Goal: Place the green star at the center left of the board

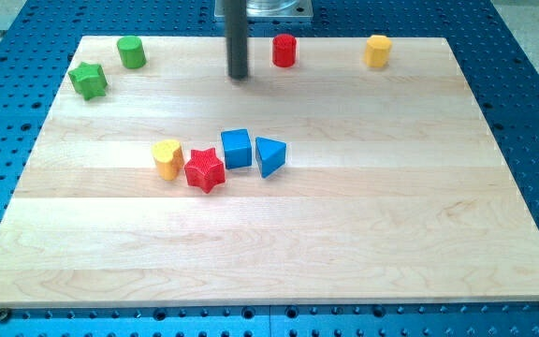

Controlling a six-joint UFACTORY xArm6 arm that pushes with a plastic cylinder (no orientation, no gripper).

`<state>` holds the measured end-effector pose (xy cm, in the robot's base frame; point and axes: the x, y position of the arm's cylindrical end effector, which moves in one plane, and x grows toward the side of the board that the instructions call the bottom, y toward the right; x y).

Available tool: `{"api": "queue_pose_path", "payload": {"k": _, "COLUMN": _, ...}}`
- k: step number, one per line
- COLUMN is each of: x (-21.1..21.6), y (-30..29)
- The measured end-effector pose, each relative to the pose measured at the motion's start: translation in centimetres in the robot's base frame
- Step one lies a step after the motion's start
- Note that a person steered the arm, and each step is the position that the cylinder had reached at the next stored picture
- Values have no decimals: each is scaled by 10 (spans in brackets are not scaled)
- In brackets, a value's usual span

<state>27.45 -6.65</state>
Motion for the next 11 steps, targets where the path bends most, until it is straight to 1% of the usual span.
{"api": "queue_pose_path", "payload": {"k": 2, "x": -4, "y": -2}}
{"api": "queue_pose_path", "payload": {"k": 3, "x": 5, "y": -3}}
{"api": "queue_pose_path", "payload": {"k": 4, "x": 57, "y": -75}}
{"api": "queue_pose_path", "payload": {"k": 5, "x": 84, "y": -181}}
{"api": "queue_pose_path", "payload": {"k": 6, "x": 86, "y": -238}}
{"api": "queue_pose_path", "payload": {"k": 8, "x": -25, "y": -217}}
{"api": "queue_pose_path", "payload": {"k": 9, "x": 7, "y": -187}}
{"api": "queue_pose_path", "payload": {"k": 10, "x": 107, "y": -184}}
{"api": "queue_pose_path", "payload": {"k": 11, "x": 138, "y": -161}}
